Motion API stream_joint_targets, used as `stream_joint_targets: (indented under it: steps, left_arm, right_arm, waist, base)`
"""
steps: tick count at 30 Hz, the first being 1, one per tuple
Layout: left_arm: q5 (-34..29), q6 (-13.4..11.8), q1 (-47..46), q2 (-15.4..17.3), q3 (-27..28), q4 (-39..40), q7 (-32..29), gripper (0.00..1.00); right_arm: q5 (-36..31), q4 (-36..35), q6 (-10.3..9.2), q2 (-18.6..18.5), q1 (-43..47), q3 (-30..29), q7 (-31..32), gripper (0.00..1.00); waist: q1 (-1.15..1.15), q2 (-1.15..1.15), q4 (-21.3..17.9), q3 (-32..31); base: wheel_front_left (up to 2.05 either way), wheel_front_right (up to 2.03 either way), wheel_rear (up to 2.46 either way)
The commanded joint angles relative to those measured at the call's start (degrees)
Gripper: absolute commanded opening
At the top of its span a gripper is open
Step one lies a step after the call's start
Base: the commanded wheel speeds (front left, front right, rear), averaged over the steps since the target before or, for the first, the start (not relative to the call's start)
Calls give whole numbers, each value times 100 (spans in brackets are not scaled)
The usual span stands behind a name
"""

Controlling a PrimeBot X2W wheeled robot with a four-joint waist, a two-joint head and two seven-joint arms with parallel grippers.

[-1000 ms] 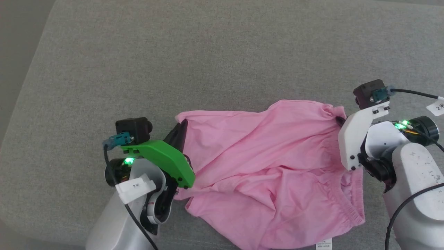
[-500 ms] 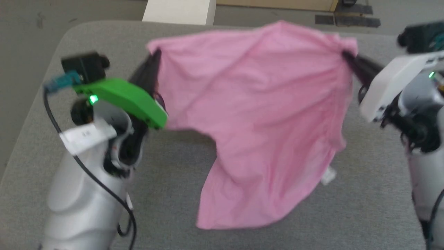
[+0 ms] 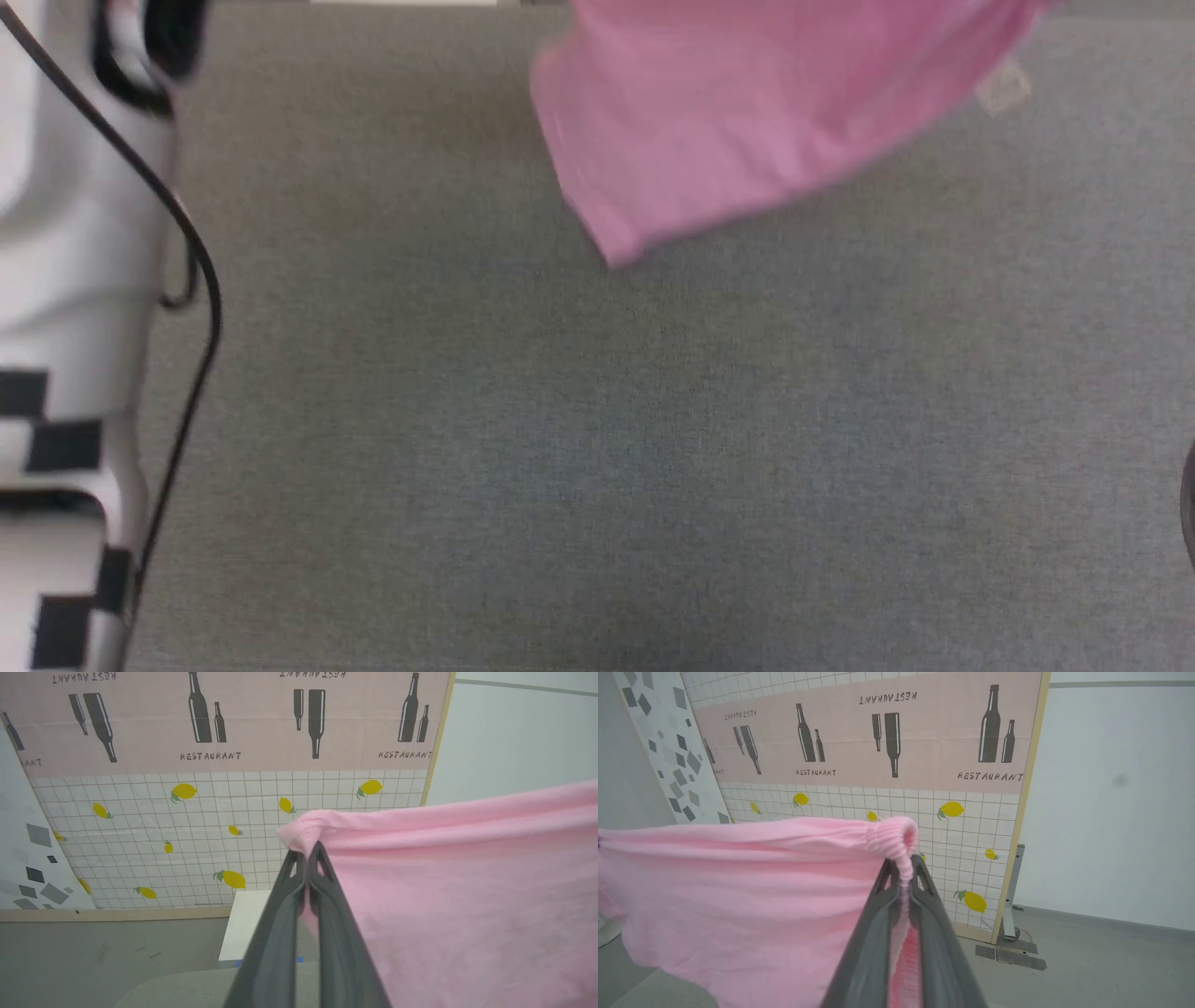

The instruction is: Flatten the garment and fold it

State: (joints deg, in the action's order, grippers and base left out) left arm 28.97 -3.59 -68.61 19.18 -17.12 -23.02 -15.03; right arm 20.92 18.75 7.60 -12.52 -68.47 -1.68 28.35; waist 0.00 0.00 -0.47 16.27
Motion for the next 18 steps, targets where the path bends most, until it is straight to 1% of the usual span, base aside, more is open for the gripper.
stream_joint_targets:
  steps: [1, 3, 5, 7, 9, 14, 18]
  left_arm:
    - [-148, -96, -298, 110, 30, -126, 102, 0]
    - [-340, -176, -755, 133, 21, -315, 305, 0]
    - [-482, -255, -1168, 121, 64, -474, 682, 0]
    - [-515, -340, -1420, 78, 157, -629, 1025, 0]
    - [-559, -360, -1595, 52, 183, -782, 1316, 0]
    - [-461, -234, -1749, -100, 251, -1104, 1929, 0]
    - [-322, -8, -1635, -218, 256, -1359, 2310, 0]
  right_arm:
    - [-160, 165, -11, 44, -291, -66, -223, 0]
    - [-439, 455, -11, 143, -743, -123, -606, 0]
    - [-730, 756, -11, 289, -1157, -238, -1053, 0]
    - [-925, 1004, -11, 432, -1449, -357, -1402, 0]
    - [-1061, 1195, -11, 530, -1685, -455, -1707, 0]
    - [-1099, 1587, -11, 618, -1976, -563, -2180, 0]
    - [-886, 1820, -11, 523, -1793, -366, -2440, 0]
  waist:
    - [0, 0, -177, 736]
    - [0, 0, -238, 995]
    - [0, 0, -294, 1215]
    - [0, 0, -330, 1363]
    - [0, 0, -339, 1495]
    - [0, 0, -268, 1755]
    - [0, 0, -185, 1770]
  base:
    - [0, 0, 0]
    - [0, 0, 0]
    - [0, 0, 0]
    - [0, 0, 0]
    - [0, 0, 0]
    - [0, 0, 0]
    - [0, 0, 0]
